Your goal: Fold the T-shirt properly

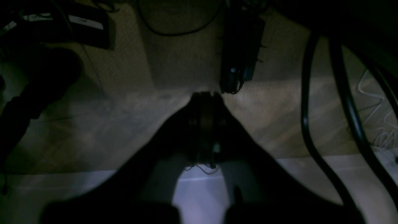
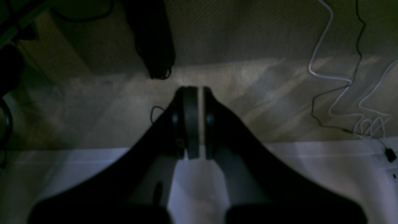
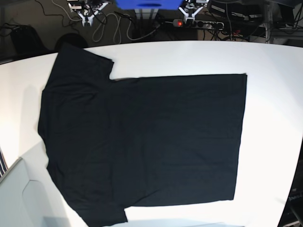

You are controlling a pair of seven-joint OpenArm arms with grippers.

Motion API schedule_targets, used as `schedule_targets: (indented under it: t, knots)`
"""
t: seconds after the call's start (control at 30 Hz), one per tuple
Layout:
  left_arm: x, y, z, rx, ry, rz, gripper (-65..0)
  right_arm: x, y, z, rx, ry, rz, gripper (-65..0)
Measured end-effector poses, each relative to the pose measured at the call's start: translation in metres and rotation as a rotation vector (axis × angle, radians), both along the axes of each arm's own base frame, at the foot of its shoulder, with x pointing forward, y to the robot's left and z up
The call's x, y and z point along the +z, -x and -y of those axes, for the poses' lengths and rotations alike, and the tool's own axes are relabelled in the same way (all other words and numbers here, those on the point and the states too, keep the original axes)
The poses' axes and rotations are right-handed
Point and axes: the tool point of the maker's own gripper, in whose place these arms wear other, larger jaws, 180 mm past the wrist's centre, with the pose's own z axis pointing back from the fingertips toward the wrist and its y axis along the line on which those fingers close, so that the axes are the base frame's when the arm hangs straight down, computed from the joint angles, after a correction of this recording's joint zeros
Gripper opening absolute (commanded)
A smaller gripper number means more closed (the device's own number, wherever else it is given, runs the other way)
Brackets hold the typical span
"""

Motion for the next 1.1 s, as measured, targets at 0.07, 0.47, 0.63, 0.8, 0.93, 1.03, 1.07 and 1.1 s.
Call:
schedule_targets:
  t: [0.07,0.47,0.63,0.8,0.93,1.03,1.07,1.1]
  knots:
    - [0.000,0.000,0.000,0.000,0.000,0.000,-65.0,0.001,-0.003,0.000,0.002,0.000,0.011,-65.0]
    - [0.008,-0.001,0.001,-0.006,0.002,0.047,-65.0,0.001,0.003,-0.001,0.003,-0.005,-0.014,-64.9]
    - [0.010,0.013,0.001,-0.006,0.002,0.027,-65.0,0.006,0.005,0.003,0.011,-0.001,0.019,-65.0]
    - [0.030,0.007,0.000,-0.019,0.000,0.120,-65.0,0.033,0.016,0.010,0.060,0.003,0.100,-65.0]
    - [0.062,0.009,0.001,-0.035,0.005,0.202,-65.0,0.061,0.023,0.018,0.103,0.000,0.166,-65.0]
    - [0.089,0.006,-0.009,-0.076,-0.004,0.256,-65.0,0.084,0.020,0.026,0.144,0.012,0.218,-65.0]
    - [0.099,0.003,-0.012,-0.079,-0.014,0.282,-65.0,0.092,0.018,0.028,0.160,0.012,0.236,-65.0]
    - [0.109,-0.002,-0.016,-0.095,-0.018,0.310,-65.0,0.102,0.016,0.030,0.179,0.012,0.259,-65.0]
